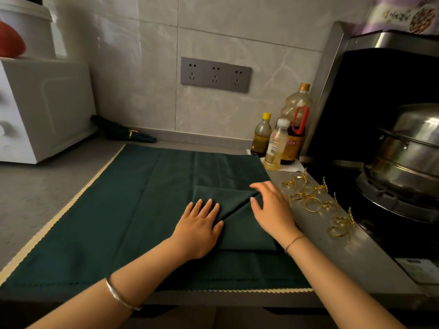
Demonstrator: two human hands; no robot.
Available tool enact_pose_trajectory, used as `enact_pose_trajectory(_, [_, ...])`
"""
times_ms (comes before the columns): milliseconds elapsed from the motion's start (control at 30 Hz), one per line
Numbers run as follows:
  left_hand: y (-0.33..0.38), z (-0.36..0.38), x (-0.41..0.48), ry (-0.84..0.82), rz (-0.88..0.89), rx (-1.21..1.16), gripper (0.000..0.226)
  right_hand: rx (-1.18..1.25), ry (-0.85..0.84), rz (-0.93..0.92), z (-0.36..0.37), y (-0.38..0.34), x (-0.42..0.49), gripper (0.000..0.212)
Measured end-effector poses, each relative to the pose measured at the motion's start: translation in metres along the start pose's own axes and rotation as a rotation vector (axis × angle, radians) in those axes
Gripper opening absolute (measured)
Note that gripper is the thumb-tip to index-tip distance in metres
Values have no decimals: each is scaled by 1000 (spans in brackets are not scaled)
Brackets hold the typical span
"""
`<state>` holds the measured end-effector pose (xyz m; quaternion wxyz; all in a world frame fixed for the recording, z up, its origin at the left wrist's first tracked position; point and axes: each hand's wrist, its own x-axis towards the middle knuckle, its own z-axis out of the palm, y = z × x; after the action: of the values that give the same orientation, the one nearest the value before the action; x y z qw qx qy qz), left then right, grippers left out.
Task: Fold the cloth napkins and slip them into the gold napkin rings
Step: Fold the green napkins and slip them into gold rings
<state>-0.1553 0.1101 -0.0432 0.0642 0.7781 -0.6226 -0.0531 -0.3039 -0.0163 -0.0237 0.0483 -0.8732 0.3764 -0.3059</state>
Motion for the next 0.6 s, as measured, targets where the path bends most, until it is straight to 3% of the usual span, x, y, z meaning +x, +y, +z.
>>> enact_pose_trajectory(100, [2, -1, 0, 30, -7, -9, 60, 25, -286, -177, 2, -24, 4, 41])
enact_pose_trajectory(233, [2, 0, -2, 35, -18, -39, 62, -53, -612, -213, 16, -25, 2, 48])
enact_pose_trajectory(600, [-16, -5, -14, 3, 155, -124, 49, -168, -631, -20, 18, 15, 11, 53])
